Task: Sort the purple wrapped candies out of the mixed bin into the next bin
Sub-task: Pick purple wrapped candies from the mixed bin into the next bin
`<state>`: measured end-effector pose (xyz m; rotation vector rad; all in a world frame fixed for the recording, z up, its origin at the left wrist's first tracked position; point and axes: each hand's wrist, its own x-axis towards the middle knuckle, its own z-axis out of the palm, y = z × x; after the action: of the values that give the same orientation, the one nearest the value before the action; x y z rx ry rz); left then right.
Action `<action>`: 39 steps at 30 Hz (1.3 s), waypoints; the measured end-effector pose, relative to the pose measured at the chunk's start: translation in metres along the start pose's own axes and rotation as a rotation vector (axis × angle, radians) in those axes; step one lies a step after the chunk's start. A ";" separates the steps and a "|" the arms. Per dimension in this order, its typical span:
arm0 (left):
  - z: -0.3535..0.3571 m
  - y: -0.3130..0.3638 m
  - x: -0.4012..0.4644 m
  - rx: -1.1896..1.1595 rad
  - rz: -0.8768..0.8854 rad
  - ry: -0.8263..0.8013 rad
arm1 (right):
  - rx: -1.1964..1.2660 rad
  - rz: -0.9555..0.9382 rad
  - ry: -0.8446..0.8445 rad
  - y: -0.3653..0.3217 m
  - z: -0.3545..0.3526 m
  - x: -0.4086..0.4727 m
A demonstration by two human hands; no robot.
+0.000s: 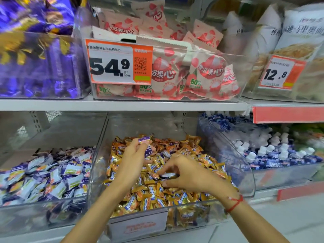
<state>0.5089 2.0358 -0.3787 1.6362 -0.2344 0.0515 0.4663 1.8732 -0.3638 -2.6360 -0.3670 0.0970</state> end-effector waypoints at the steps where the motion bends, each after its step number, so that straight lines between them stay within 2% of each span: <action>1: 0.000 0.000 -0.001 -0.030 -0.009 0.010 | -0.022 -0.016 0.052 0.001 0.004 -0.002; 3: -0.001 0.003 -0.004 -0.101 0.009 0.030 | 0.104 0.007 0.159 0.006 0.003 -0.006; 7: 0.002 0.006 -0.007 -0.167 -0.031 -0.057 | 0.752 0.163 0.316 0.017 -0.011 -0.019; 10: 0.004 0.006 -0.004 -0.195 -0.113 -0.105 | 0.810 0.187 0.370 0.012 -0.012 -0.014; 14: 0.003 0.009 -0.003 -0.262 -0.173 -0.090 | 0.962 0.096 0.434 -0.018 0.000 0.002; 18: 0.001 0.008 -0.005 -0.400 -0.209 -0.088 | 0.711 -0.002 0.615 -0.031 0.016 0.015; 20: 0.001 0.007 -0.005 -0.420 -0.173 -0.103 | 0.599 -0.037 0.699 -0.033 0.019 0.019; 21: 0.001 0.005 -0.005 -0.353 -0.114 -0.105 | 0.551 -0.068 0.696 -0.032 0.017 0.020; 23: 0.001 0.003 -0.006 -0.223 0.014 -0.069 | 0.532 -0.116 0.575 -0.027 0.009 0.022; 24: 0.001 0.002 -0.008 -0.177 0.065 -0.034 | 0.539 -0.085 0.537 -0.018 0.002 0.023; 25: 0.000 0.000 -0.007 -0.138 0.109 0.003 | 0.512 -0.012 0.567 -0.007 -0.007 0.027; 27: -0.001 0.000 -0.006 -0.101 0.148 0.054 | 0.312 0.180 0.658 0.019 -0.025 0.037; 28: -0.001 0.001 -0.006 -0.097 0.146 0.072 | 0.190 0.228 0.615 0.029 -0.030 0.043; 32: -0.002 0.002 -0.002 -0.113 0.063 0.109 | -0.278 0.231 0.146 0.030 -0.014 0.075; 34: -0.002 0.003 -0.001 -0.129 0.000 0.121 | -0.489 0.256 0.116 0.028 0.001 0.088; 36: -0.001 0.002 0.001 -0.153 -0.074 0.114 | -0.528 0.266 0.138 0.032 0.006 0.095; 39: -0.001 0.003 0.003 -0.222 -0.174 0.081 | -0.242 0.299 0.109 0.040 -0.006 0.089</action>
<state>0.5114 2.0367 -0.3747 1.4244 -0.0330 -0.0396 0.5618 1.8607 -0.3777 -2.9032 0.0592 0.0047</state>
